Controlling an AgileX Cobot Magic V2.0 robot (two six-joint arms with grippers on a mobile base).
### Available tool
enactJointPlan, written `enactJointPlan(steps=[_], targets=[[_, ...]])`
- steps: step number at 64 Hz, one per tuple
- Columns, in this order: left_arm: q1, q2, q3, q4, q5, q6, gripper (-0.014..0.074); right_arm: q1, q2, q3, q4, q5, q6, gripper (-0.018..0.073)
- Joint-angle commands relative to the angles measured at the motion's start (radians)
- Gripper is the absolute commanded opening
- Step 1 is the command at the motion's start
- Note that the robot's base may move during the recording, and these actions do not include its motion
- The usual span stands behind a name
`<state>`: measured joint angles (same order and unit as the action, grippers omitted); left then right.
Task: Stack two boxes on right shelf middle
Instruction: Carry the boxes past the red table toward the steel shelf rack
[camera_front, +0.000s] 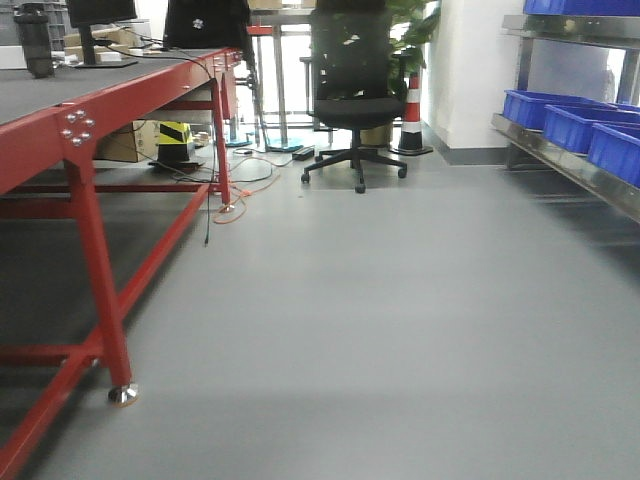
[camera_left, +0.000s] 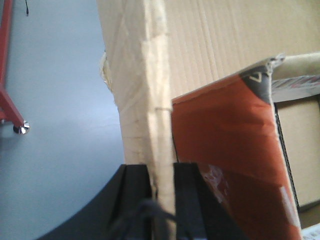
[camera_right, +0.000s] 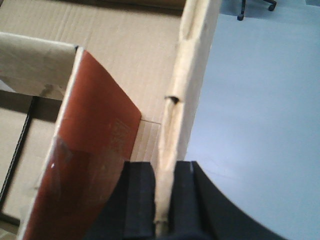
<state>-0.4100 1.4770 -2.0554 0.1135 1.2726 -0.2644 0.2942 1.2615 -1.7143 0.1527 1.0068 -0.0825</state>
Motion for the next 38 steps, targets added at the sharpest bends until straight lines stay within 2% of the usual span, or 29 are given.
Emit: enactJointPlan(steps=[1, 38], targets=[[-0.006, -0.013, -0.014, -0.014, -0.068, -0.002, -0.0111, -0.001, -0.010, -0.011, 0.009, -0.046, -0.013, -0.0154], [-0.006, -0.013, -0.014, -0.014, -0.068, -0.002, -0.0111, -0.001, -0.010, -0.011, 0.009, -0.048, -0.013, -0.0154]])
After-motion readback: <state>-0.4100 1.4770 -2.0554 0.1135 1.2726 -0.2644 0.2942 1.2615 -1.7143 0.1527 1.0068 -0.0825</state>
